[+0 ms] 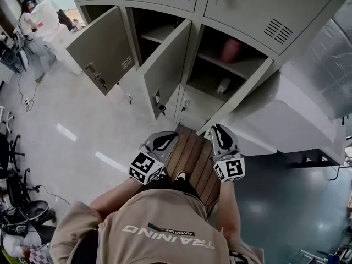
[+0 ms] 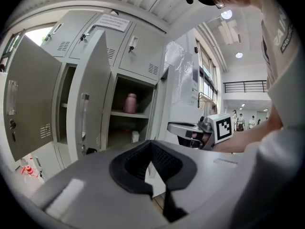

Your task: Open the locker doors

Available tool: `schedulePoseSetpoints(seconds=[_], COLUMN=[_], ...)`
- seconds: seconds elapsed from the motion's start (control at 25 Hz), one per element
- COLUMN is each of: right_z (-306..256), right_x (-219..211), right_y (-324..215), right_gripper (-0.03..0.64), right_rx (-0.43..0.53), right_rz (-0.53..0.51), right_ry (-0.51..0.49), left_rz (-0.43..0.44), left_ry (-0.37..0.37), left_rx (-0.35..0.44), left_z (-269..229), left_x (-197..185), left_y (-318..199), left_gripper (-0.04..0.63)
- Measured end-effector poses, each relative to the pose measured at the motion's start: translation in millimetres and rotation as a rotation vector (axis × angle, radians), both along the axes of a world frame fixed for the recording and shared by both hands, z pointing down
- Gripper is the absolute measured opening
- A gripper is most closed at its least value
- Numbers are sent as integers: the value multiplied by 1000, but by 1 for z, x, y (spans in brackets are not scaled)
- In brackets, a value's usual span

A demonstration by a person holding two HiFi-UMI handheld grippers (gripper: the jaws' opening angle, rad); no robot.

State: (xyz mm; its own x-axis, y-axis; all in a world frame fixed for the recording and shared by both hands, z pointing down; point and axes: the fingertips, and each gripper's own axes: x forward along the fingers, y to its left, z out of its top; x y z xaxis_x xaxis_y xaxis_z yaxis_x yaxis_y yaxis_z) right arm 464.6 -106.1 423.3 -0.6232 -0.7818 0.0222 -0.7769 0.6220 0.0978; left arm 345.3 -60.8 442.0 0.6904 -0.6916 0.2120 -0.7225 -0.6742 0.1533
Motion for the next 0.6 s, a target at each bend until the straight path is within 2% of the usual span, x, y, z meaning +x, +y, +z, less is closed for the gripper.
schedulePoseSetpoints(seconds=[0.28, 0.6], right_z=[9, 13], right_x=[56, 92], right_y=[31, 36], right_gripper=[57, 57], right_rx=[-13, -16], right_rz=[55, 52], right_ry=[-16, -72], left_rz=[-8, -125], left_ry=[-13, -37], left_rx=[15, -17], left_z=[-7, -1], left_x=[33, 41], left_y=[32, 75], left_gripper=[8, 8])
